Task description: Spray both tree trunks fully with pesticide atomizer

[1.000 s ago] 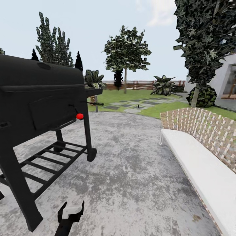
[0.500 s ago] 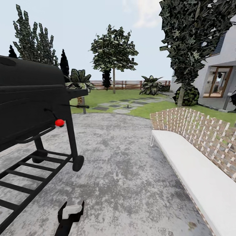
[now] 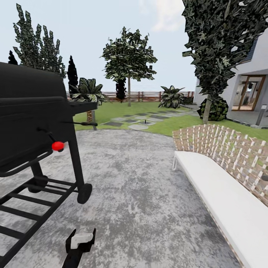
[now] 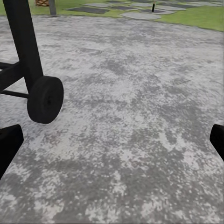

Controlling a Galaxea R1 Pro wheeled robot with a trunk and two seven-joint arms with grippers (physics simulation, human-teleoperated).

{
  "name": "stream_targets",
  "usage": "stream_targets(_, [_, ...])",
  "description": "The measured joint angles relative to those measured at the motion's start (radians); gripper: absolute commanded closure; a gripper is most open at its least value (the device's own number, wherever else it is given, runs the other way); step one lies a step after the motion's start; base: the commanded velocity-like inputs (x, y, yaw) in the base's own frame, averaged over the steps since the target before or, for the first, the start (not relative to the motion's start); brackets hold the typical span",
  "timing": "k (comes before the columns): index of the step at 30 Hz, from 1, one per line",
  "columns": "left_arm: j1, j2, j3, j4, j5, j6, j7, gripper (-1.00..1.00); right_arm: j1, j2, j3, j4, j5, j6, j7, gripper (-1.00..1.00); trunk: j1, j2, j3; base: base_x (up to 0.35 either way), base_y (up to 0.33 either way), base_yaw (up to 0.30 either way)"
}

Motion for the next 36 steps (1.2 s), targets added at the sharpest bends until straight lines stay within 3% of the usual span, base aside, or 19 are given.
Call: stream_targets(36, [0.000,0.002,0.000,-0.002,0.001,0.000,0.000,-1.00,0.000,0.000,0.000,0.000,0.000,0.000,0.000,-1.00,0.000,0.000,0.000,0.337,-0.021,0.000])
